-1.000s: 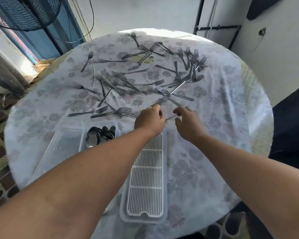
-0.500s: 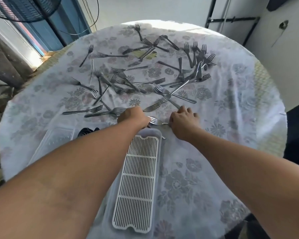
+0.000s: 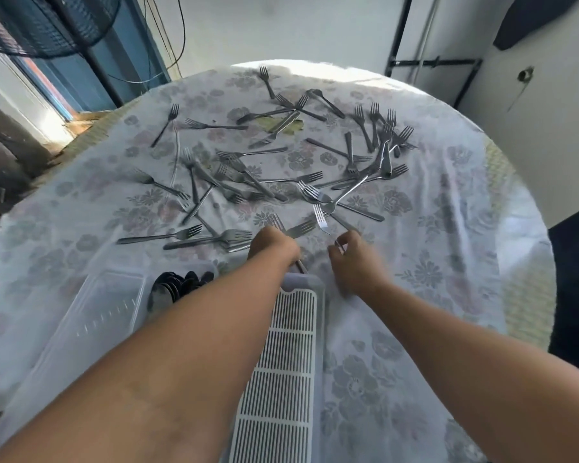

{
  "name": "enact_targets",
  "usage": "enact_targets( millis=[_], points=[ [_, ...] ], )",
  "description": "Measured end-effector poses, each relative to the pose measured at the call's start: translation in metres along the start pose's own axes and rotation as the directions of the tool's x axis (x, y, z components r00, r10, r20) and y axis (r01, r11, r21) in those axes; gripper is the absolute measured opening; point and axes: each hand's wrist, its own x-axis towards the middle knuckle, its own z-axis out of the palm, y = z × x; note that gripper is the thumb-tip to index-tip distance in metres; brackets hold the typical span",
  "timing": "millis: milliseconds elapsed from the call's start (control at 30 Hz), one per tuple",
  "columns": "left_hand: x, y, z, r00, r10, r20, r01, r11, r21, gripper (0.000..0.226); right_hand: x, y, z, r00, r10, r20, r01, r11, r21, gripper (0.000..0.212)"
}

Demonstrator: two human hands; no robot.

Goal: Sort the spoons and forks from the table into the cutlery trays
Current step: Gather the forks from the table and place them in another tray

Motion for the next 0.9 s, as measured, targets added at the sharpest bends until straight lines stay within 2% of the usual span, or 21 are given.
enact_targets(
  millis=[200, 300, 367, 467, 567, 700, 733, 833, 900],
  points=[
    [0.007, 0.008, 0.0, 0.994, -0.099, 0.05, 0.108, 0.972, -0.207, 0.046, 0.006, -0.018, 0.005, 1.0, 0.025, -0.013, -0.024, 0.998, 0.066, 0.025],
    [0.008, 0.011, -0.006, 0.989, -0.112, 0.101, 0.138, 0.941, -0.308, 0.031, 0.007, -0.022, 0.008, 0.999, 0.036, -0.039, -0.032, 0.996, 0.087, 0.022],
    [0.012, 0.012, -0.009, 0.986, -0.093, 0.135, 0.143, 0.894, -0.425, 0.037, 0.007, -0.025, 0.008, 0.998, 0.044, -0.048, -0.039, 0.994, 0.104, 0.021],
    [0.018, 0.008, -0.018, 0.988, -0.12, 0.1, 0.156, 0.778, -0.608, 0.038, 0.009, -0.036, 0.009, 0.996, 0.072, -0.06, -0.064, 0.991, 0.117, 0.023],
    [0.026, -0.002, -0.035, 0.995, -0.089, 0.055, 0.101, 0.674, -0.732, 0.044, 0.012, -0.055, 0.012, 0.992, 0.055, -0.113, -0.042, 0.993, 0.11, 0.023],
    [0.028, -0.029, -0.071, 0.982, 0.05, -0.184, -0.148, 0.807, -0.571, 0.043, 0.014, -0.086, 0.026, 0.999, 0.033, -0.036, -0.03, 0.997, 0.071, 0.025],
    [0.028, -0.037, -0.081, 0.972, 0.102, -0.212, -0.204, 0.814, -0.544, 0.038, 0.015, -0.093, 0.032, 1.0, 0.021, -0.004, -0.021, 0.999, 0.032, 0.026],
    [0.038, -0.062, -0.099, 0.949, 0.243, -0.201, -0.305, 0.866, -0.396, 0.016, 0.019, -0.108, 0.049, 0.995, -0.016, 0.094, 0.028, 0.991, -0.133, 0.03],
    [0.045, -0.078, -0.109, 0.927, 0.331, -0.176, -0.368, 0.894, -0.256, 0.011, 0.02, -0.115, 0.058, 0.991, -0.005, 0.131, 0.028, 0.983, -0.18, 0.033]
  ],
)
